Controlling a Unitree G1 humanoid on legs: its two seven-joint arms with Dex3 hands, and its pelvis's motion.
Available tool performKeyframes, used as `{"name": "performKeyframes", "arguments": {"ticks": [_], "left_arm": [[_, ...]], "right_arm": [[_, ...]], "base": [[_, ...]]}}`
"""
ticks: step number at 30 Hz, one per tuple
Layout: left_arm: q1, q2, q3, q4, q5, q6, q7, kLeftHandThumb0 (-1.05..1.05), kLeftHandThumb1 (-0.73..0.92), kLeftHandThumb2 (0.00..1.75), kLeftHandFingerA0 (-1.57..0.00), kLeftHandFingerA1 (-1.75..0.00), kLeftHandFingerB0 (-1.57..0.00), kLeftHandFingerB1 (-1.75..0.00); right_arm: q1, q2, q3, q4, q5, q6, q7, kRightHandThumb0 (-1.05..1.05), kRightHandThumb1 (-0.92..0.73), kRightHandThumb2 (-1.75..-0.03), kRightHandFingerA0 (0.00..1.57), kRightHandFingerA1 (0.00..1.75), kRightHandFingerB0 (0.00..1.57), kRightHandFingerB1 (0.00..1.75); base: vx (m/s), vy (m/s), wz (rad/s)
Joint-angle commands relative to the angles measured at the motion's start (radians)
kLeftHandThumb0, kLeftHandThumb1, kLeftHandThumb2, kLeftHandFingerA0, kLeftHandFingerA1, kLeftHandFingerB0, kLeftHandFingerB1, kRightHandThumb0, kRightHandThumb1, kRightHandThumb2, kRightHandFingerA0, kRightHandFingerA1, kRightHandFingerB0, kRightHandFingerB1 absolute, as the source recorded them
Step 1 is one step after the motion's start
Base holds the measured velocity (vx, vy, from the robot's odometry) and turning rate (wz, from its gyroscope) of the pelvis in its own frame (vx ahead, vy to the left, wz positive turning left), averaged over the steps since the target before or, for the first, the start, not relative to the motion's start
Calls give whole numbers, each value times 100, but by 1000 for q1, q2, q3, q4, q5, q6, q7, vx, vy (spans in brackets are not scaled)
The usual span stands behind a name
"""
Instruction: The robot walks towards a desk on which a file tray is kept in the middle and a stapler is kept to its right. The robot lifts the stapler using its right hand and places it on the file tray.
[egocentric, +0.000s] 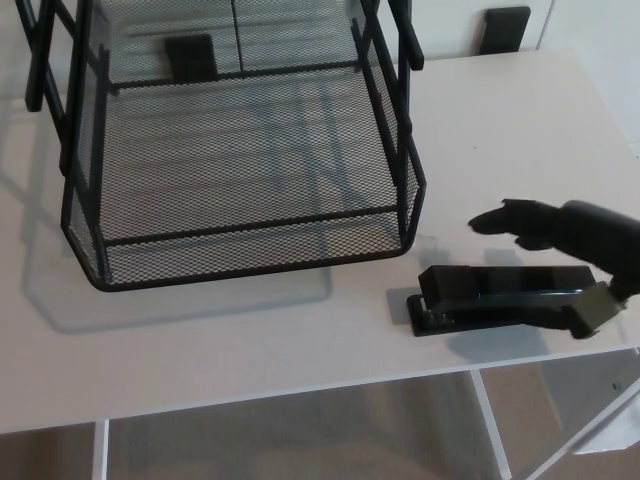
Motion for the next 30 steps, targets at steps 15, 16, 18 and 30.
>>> {"name": "performKeyframes", "arguments": {"ticks": [15, 16, 18, 30], "left_arm": [[2, -2, -7, -4, 8, 4, -3, -105, 76, 131, -27, -87, -9, -74], [1, -2, -7, -1, 8, 3, -4, -105, 76, 131, -26, -86, -8, -72], [-4, -1, -7, 10, 9, 4, -1, -105, 76, 130, -25, -85, -9, -72], [-8, 2, -35, 25, 23, -10, 3, -105, 73, 128, -24, -85, -12, -75]], "right_arm": [[5, -11, 160, 91, -345, -104, -143, -53, -63, -60, 17, 39, 17, 27], [9, -16, 164, 98, -358, -110, -157, -54, -62, -59, 19, 41, 19, 28], [20, -29, 170, 123, -384, -119, -188, -53, -62, -59, 18, 41, 18, 27], [83, -17, 196, 222, -546, -159, -528, -38, -71, -61, 90, 137, 45, 37]], "base": [[0, 0, 0], [0, 0, 0], [0, 0, 0], [0, 0, 0]]}}
